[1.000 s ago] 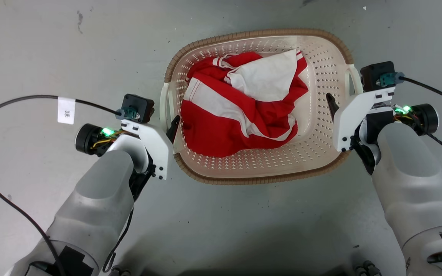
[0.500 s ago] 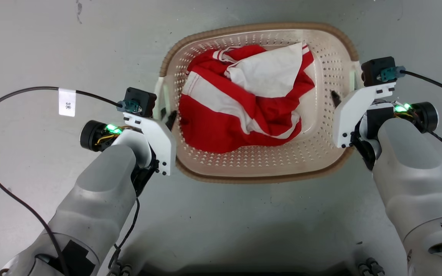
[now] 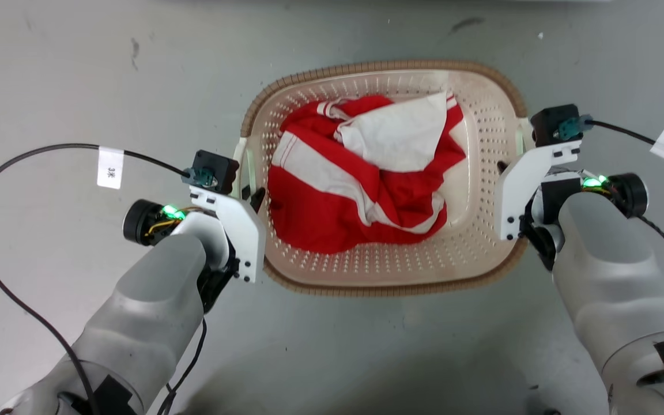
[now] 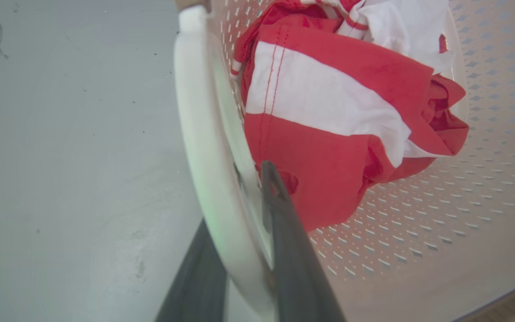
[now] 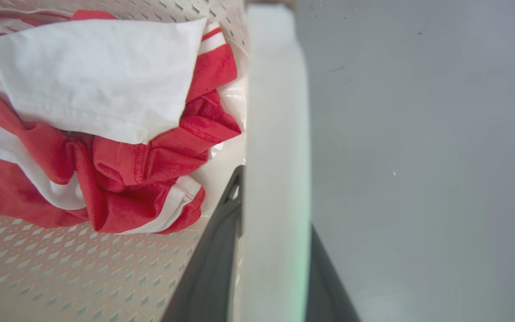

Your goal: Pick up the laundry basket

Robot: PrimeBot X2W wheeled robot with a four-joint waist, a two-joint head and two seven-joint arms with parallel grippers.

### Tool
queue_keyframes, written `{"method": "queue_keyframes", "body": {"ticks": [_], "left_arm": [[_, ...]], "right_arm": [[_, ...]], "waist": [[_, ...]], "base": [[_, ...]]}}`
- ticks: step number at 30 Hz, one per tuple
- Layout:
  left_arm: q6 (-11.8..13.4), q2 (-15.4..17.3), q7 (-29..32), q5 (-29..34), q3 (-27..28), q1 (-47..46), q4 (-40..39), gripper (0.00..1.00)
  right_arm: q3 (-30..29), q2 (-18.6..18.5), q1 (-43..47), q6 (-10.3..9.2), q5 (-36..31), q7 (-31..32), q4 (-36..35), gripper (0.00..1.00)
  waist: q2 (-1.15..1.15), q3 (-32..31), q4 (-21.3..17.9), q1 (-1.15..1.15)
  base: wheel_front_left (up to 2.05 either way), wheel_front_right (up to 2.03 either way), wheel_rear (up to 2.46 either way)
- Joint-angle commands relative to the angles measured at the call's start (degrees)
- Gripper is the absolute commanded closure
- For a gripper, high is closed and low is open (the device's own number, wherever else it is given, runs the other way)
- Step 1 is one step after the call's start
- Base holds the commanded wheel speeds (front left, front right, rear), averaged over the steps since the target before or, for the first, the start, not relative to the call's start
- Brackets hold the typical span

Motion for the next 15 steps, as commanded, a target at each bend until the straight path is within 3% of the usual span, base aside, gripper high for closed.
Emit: {"method": "queue_keyframes", "body": {"ticks": [1, 7, 15], "left_arm": [[0.05, 1.05, 0.41, -0.27, -0.90, 0.74, -0.25, 1.00], [0.05, 2.94, 4.92, -4.97, -4.60, 4.03, -2.21, 1.00], [0.05, 7.62, 15.32, -12.17, -9.83, 6.47, -7.17, 1.00]], "right_arm": [[0.93, -0.56, 1.02, -0.02, 0.38, 1.36, 0.43, 1.00], [4.98, -0.61, 3.91, -0.01, 1.58, 8.55, 1.32, 1.00], [13.96, -0.76, 7.75, 0.06, 7.86, 18.71, 1.08, 1.00]], "waist": [[0.00, -2.55, -0.34, 0.00], [0.00, -10.13, -1.23, 0.00], [0.00, -21.96, -2.40, 0.00]], "base": [[0.00, 0.00, 0.00], [0.00, 0.00, 0.00], [0.00, 0.00, 0.00]]}}
